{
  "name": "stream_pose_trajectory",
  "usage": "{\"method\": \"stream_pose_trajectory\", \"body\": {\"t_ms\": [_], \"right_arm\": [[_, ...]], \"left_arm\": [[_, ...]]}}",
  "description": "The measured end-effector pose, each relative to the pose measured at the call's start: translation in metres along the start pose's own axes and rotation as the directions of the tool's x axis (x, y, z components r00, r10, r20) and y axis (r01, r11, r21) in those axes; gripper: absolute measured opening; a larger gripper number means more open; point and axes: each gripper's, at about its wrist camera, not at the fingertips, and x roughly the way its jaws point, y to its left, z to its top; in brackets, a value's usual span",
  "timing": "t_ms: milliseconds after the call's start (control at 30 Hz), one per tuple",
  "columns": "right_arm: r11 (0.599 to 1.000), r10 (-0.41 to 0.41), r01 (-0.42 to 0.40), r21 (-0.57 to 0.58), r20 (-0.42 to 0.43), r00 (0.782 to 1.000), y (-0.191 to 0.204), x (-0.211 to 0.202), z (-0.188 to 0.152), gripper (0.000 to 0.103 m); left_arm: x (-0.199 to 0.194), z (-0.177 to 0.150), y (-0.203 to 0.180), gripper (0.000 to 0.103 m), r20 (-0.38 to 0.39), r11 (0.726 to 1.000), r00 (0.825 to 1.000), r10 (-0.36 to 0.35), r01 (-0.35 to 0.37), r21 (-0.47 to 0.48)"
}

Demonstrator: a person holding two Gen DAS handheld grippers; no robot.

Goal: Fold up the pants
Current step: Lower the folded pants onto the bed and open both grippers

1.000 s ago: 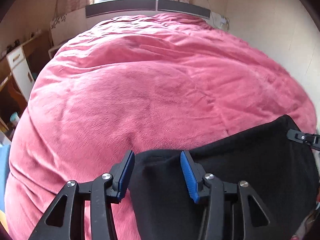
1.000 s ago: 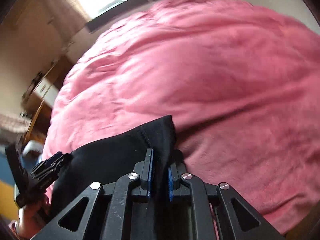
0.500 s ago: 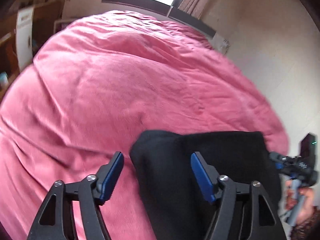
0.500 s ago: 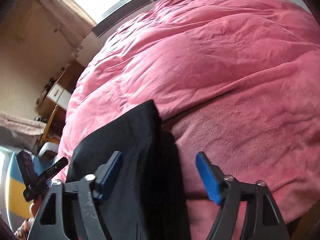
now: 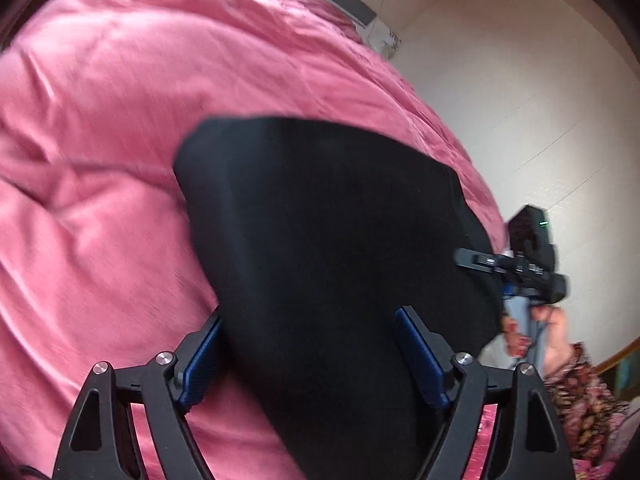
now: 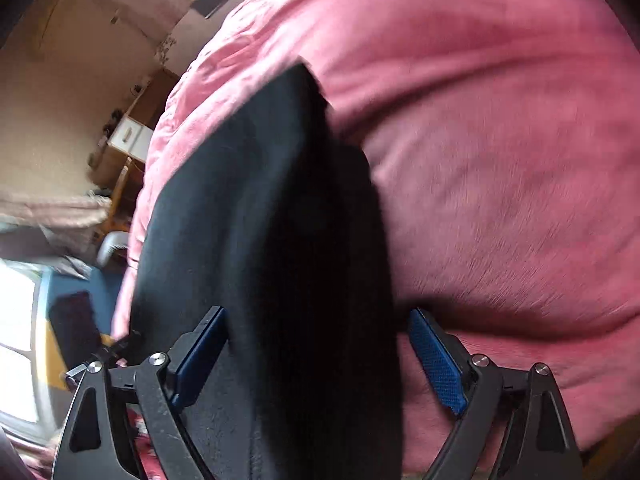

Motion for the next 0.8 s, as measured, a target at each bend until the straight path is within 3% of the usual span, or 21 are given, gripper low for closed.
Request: {"method": "stream_pose_trajectory", "body": {"t_ms": [67, 100, 133, 167, 267, 333, 600, 800], "right_arm": [[0.998, 0.046, -0.047, 0.035, 0.013, 0.999, -0.009, 0.003, -0.002, 0.089], [0.997, 0.072, -0.072, 0.039, 0.017, 0.997, -0.010, 0.005, -0.004, 0.077], [0.995, 0.093, -0.094, 0.038, 0.014, 0.996, -0.010, 0.005, -0.005, 0.068], [0.996, 0.085, -0.085, 0.024, 0.020, 0.996, -0.008, 0.004, -0.007, 0.068], [0.996, 0.090, -0.089, -0.026, 0.028, 0.996, 0.000, 0.000, -0.009, 0.055], [0.994, 0.110, -0.109, -0.029, 0.045, 0.993, 0.001, -0.003, -0.008, 0.049], [0.978, 0.201, -0.188, -0.095, 0.161, 0.966, 0.032, -0.020, 0.009, 0.046], [0.963, 0.240, -0.208, -0.172, 0.199, 0.950, 0.067, -0.003, 0.075, 0.046]], "left_arm": [[0.006, -0.002, 0.003, 0.083, -0.025, 0.999, 0.999, -0.029, 0.028, -0.022], [0.010, -0.003, 0.004, 0.083, -0.031, 0.999, 0.999, -0.044, 0.043, -0.032], [0.012, -0.003, 0.003, 0.077, -0.033, 0.998, 0.998, -0.052, 0.051, -0.029], [0.013, -0.002, 0.001, 0.065, -0.032, 0.999, 0.998, -0.052, 0.051, -0.016], [0.008, -0.003, -0.015, 0.048, -0.003, 0.997, 0.999, -0.038, 0.038, 0.067], [0.002, 0.000, -0.022, 0.044, 0.015, 0.995, 0.999, -0.042, 0.041, 0.093], [-0.018, 0.032, -0.039, 0.042, 0.099, 0.980, 0.995, 0.003, -0.023, 0.196], [-0.028, 0.098, -0.032, 0.042, 0.191, 0.976, 0.979, 0.071, -0.108, 0.191]]}}
